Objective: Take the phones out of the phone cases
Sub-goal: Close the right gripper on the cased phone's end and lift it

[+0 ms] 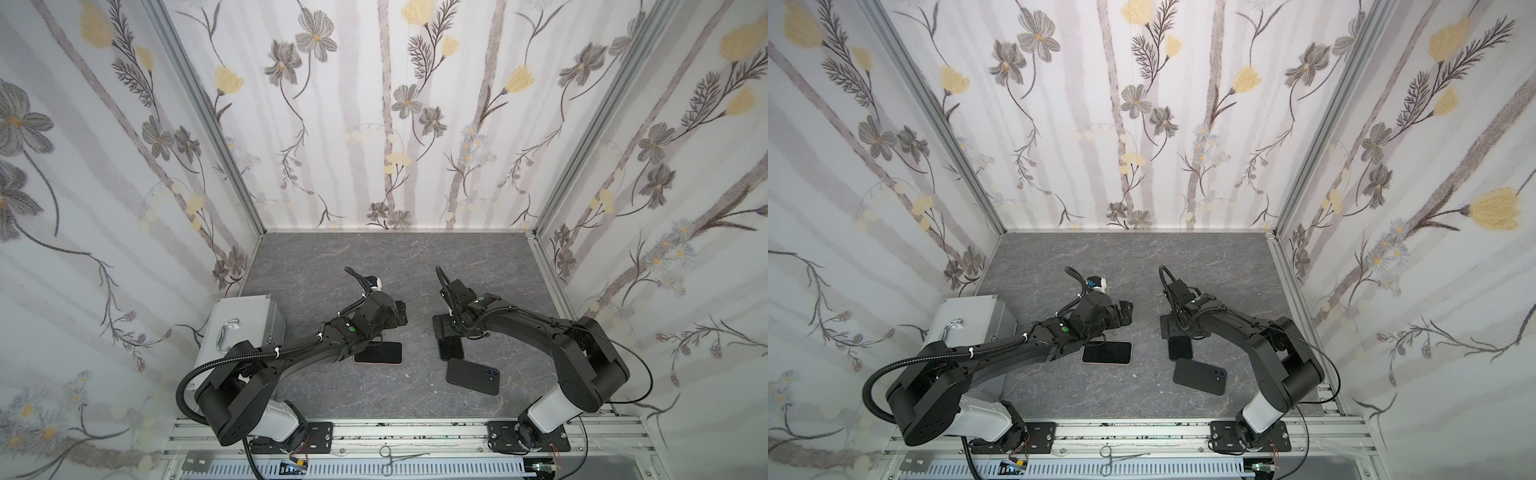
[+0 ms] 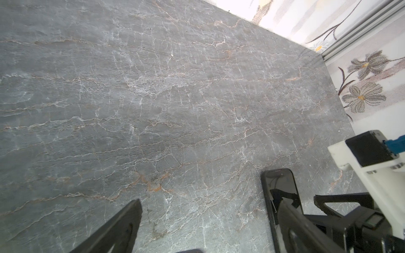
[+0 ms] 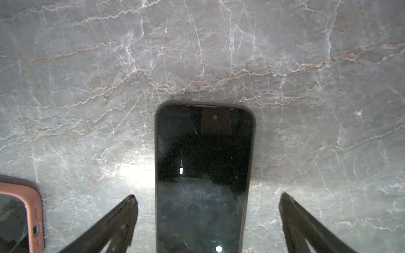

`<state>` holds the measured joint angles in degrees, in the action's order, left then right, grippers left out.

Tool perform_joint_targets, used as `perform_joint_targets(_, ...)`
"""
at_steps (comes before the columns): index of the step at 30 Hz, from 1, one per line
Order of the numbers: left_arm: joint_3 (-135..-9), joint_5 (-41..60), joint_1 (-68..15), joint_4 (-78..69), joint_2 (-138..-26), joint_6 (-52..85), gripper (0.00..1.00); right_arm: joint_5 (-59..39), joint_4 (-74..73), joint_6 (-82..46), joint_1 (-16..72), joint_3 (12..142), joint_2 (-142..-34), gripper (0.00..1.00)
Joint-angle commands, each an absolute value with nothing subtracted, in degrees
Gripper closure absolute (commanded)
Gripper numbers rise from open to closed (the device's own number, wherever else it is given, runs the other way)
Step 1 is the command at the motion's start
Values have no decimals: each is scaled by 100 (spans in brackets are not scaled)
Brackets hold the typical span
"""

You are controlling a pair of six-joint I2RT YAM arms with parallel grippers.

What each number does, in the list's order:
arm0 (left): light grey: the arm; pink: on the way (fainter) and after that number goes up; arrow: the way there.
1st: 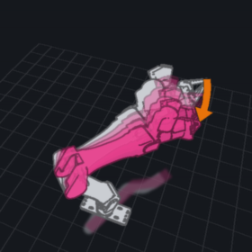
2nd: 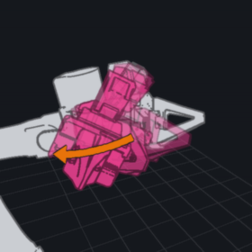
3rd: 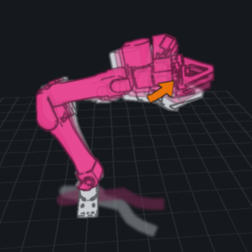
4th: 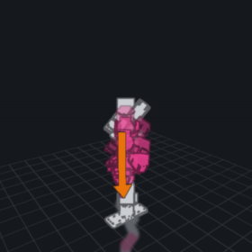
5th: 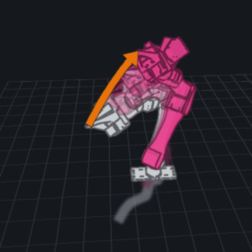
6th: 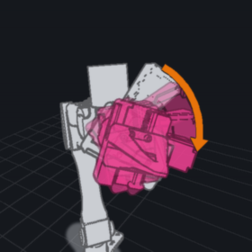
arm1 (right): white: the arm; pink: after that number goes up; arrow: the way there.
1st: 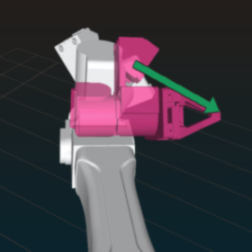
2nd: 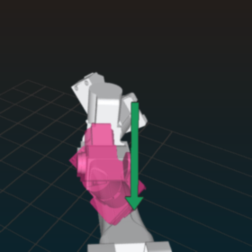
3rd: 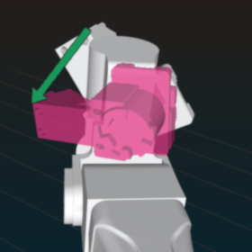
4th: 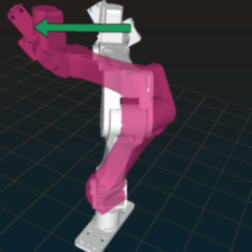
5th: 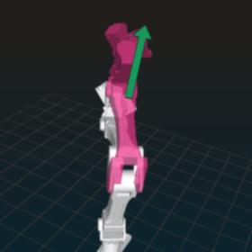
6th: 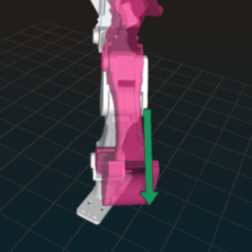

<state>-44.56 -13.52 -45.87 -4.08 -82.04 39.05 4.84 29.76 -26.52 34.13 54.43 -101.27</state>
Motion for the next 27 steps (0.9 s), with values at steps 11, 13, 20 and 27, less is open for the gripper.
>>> perform_joint_targets(11, -4242, -1611, -4579, -448, -7891, 3784, 0, 410, 2926, -2751, 3696, 5685, -10623, 3)
perform_joint_targets(13, -4194, -1652, -4579, -443, -7853, 3792, 0, 511, 2982, -2751, 3724, 5742, -10758, 4)
perform_joint_targets(20, -4061, -1714, -4578, -448, -7693, 3878, 0, 571, 3025, -2829, 3762, 5713, -10870, 10)
perform_joint_targets(27, -4062, -1787, -4516, -439, -7674, 3886, 0, 501, 2930, -2828, 3715, 5655, -11065, 20)
